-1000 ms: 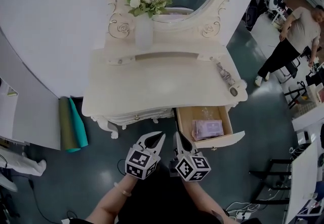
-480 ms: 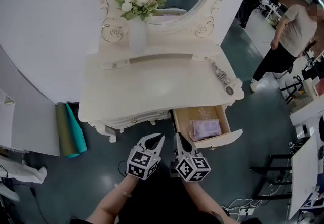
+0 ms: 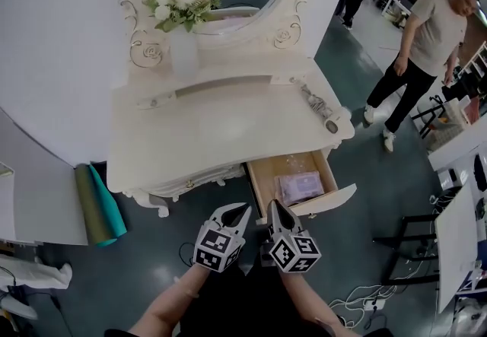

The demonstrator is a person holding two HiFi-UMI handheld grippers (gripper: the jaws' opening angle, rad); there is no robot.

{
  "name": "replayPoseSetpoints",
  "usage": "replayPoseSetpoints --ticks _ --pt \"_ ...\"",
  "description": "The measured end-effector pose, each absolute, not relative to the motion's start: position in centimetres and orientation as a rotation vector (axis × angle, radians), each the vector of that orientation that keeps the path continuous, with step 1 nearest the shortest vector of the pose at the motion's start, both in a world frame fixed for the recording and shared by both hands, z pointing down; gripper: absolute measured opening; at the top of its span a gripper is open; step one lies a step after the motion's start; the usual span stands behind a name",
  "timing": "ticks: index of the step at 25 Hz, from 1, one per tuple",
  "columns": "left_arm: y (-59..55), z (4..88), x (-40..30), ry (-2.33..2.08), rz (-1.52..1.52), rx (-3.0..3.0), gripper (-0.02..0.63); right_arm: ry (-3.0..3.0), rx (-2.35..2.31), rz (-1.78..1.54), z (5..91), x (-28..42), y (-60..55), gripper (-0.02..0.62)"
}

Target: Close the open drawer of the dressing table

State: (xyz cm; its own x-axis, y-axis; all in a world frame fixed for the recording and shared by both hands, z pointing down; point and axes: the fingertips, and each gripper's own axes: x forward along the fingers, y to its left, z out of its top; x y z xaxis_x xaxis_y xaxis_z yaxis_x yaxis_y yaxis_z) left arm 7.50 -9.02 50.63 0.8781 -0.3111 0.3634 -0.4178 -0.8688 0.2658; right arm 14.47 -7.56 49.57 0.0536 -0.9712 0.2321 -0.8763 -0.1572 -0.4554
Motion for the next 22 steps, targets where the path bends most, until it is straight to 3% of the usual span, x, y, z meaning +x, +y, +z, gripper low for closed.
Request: replayPoseSetpoints --ticks 22 --pt "-2.4 55.5 20.7 -0.377 0.591 2.645 0.017 1.750 -2.312 -0.876 54.7 31.8 0.2 0.025"
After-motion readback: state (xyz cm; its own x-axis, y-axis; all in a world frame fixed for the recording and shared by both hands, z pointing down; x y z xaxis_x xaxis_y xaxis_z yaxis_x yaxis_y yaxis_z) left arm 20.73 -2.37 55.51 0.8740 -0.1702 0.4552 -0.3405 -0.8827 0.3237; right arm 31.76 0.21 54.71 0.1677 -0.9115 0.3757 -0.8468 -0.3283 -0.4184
